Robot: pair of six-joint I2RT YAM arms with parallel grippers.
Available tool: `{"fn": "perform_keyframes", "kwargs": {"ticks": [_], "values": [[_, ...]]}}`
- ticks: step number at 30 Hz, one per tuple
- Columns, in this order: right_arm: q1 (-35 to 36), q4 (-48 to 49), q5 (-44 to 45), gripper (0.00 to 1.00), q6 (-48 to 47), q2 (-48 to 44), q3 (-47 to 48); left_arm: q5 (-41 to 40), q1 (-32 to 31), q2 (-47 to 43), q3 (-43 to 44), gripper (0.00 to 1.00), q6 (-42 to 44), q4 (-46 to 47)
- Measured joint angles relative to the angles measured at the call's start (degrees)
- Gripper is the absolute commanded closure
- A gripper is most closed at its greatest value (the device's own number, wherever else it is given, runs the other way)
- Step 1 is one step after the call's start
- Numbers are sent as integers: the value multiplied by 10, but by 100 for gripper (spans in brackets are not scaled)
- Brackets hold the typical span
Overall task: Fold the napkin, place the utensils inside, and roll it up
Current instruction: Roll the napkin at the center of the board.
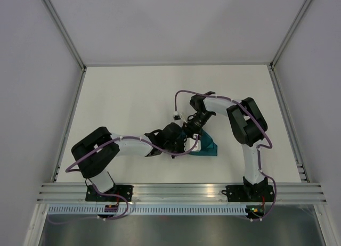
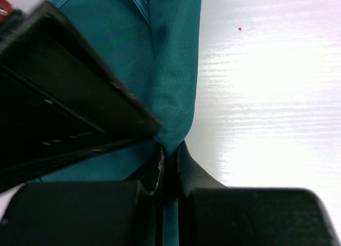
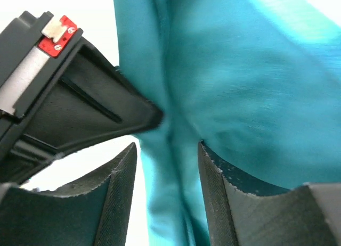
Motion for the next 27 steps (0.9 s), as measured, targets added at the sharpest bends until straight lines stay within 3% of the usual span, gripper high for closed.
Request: {"fn": "perform_keyframes", "kwargs": {"ticks": [9,17,27], "values": [[-87,121,35,44,56,-60,-19,78,30,29,48,98,-28,-59],[-174,266,51,44,144,-169,-93,168,72,89,127,98,-73,-139],[-210,359,52,43,174,-297,-194,296,132,191,240,98,-127,-256]]}}
